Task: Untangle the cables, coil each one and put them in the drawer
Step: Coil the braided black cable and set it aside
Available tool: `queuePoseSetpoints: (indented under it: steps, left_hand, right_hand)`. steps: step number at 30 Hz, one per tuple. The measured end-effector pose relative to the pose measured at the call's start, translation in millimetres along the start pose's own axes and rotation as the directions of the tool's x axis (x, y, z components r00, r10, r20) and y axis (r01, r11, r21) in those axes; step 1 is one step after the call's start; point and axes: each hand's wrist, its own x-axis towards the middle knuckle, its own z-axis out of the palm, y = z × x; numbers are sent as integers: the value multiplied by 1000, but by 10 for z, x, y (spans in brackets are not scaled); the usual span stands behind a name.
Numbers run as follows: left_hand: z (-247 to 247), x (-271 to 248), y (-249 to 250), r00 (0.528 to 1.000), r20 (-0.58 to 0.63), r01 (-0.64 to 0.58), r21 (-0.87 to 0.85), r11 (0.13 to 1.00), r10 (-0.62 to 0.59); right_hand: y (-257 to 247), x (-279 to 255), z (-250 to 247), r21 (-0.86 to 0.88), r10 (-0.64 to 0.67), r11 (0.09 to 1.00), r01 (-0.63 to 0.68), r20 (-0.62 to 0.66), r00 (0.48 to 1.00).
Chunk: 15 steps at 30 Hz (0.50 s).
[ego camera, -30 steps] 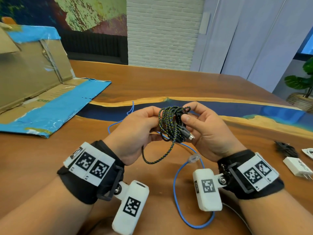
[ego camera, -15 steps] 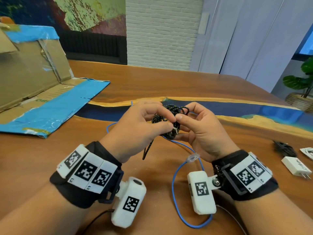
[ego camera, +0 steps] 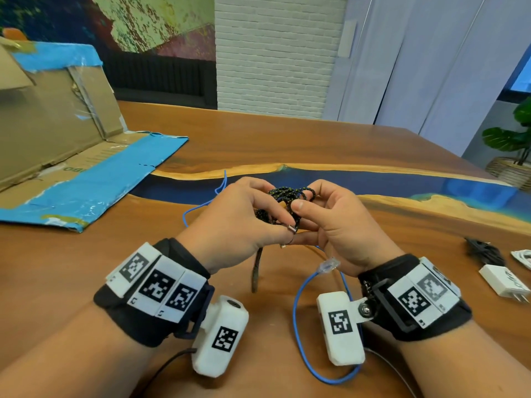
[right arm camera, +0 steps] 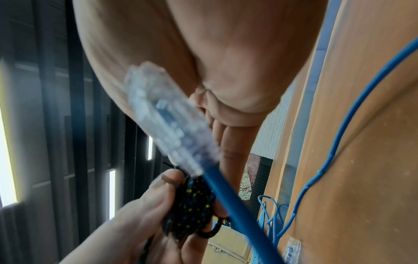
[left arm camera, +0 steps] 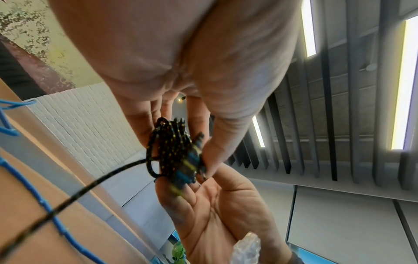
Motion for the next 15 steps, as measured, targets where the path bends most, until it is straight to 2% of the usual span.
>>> queuePoseSetpoints:
  steps: [2, 5, 7, 9, 10, 12, 15]
  left_hand:
    - [-14, -11, 4, 1000, -22, -20, -38, 999, 19]
    - [-53, -11, 48, 991, -69, -132, -298, 946, 116]
    - [-107, -16, 121, 975, -123, -222, -563, 796, 185]
    - [-207, -25, 215, 975, -162, -222, -758, 613, 152]
    - [-263, -21, 234, 979, -180, -204, -791, 577, 100]
    - [-347, 25, 205, 985, -163, -100, -786, 611, -49]
    - [-342, 103, 57, 971, -46, 135, -705, 696, -235]
  right_hand:
    - [1, 8, -11, 0, -14, 1000, 14, -8, 1000]
    - [9, 44, -61, -53, -74, 996, 69, -97, 993]
    - [16, 79, -128, -70, -111, 993, 99, -186, 976]
    - [4, 113, -236, -46, -137, 991, 130, -291, 947]
    - [-16, 127, -287, -18, -146, 989, 148, -336, 930]
    - [-73, 137, -372, 38, -181, 977, 210, -369, 911]
    - [-167, 123, -374, 89, -263, 947, 308, -339, 904]
